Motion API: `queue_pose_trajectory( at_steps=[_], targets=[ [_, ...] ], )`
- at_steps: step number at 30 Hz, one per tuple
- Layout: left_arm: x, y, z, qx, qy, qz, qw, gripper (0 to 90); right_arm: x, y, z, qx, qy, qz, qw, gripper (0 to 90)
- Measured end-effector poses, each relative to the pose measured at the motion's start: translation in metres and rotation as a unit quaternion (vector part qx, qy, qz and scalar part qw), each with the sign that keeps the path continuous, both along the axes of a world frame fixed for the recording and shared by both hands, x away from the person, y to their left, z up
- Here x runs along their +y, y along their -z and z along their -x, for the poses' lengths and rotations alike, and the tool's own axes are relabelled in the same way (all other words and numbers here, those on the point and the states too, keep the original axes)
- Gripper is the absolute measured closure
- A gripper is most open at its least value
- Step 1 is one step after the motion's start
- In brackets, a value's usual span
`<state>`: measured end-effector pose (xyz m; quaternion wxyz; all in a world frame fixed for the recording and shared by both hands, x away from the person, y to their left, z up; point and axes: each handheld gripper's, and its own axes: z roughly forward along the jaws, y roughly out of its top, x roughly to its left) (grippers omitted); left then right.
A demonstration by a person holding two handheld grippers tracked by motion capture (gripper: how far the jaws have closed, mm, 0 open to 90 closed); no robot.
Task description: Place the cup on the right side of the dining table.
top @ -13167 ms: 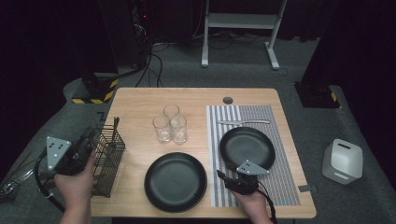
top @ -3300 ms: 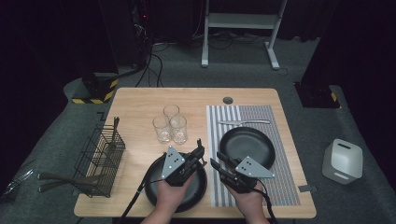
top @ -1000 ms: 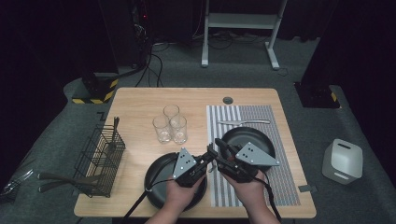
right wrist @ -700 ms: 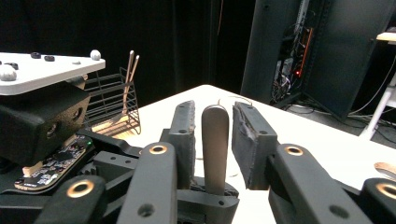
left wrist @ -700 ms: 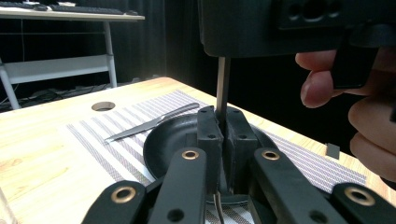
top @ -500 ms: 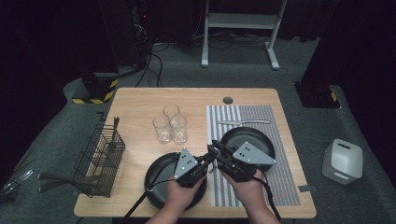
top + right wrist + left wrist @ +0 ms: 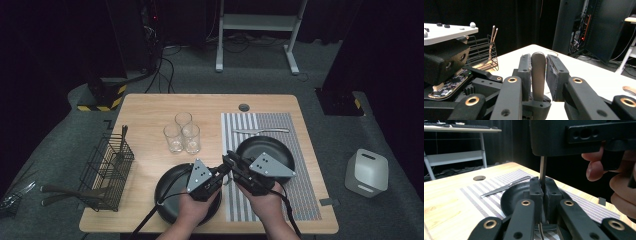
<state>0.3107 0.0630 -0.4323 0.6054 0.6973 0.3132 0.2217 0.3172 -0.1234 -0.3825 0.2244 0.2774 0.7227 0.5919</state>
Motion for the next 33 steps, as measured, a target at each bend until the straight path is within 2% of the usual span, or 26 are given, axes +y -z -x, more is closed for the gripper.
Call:
queue_pose_trajectory(
  at_steps=[8, 16, 22, 28, 33],
  targets=[
    [0.0006, -0.0004, 0.0001, 0.001, -0.002, 0.002, 1.0000, 86.5, 0.0005, 0.0005, -0.0024, 0.003, -0.002, 0.000, 1.0000, 74.3],
    [0.0031, -0.0015, 0.0011, -0.003, -0.001, -0.004, 1.0000, 86.4, 0.0023, 0.0021, -0.0021, -0.001, -0.006, -0.001, 1.0000, 77.6],
    [0.0055, -0.0017, -0.0009, 0.003, 0.006, -0.001, 1.0000, 85.2, 0.0038, 0.0007, -0.0019, -0.002, -0.008, 0.002, 1.0000, 77.9],
    [0.0074, -0.0005, -0.0023, 0.007, 0.008, -0.002, 0.9999, 82.4, 0.0037, 0.0019, -0.0011, 0.000, -0.004, 0.001, 1.0000, 77.9],
    [0.0098, 0.0005, -0.0020, 0.010, 0.011, 0.000, 0.9999, 74.8, 0.0015, 0.0025, -0.0021, -0.002, 0.003, 0.000, 1.0000, 77.9]
  ],
)
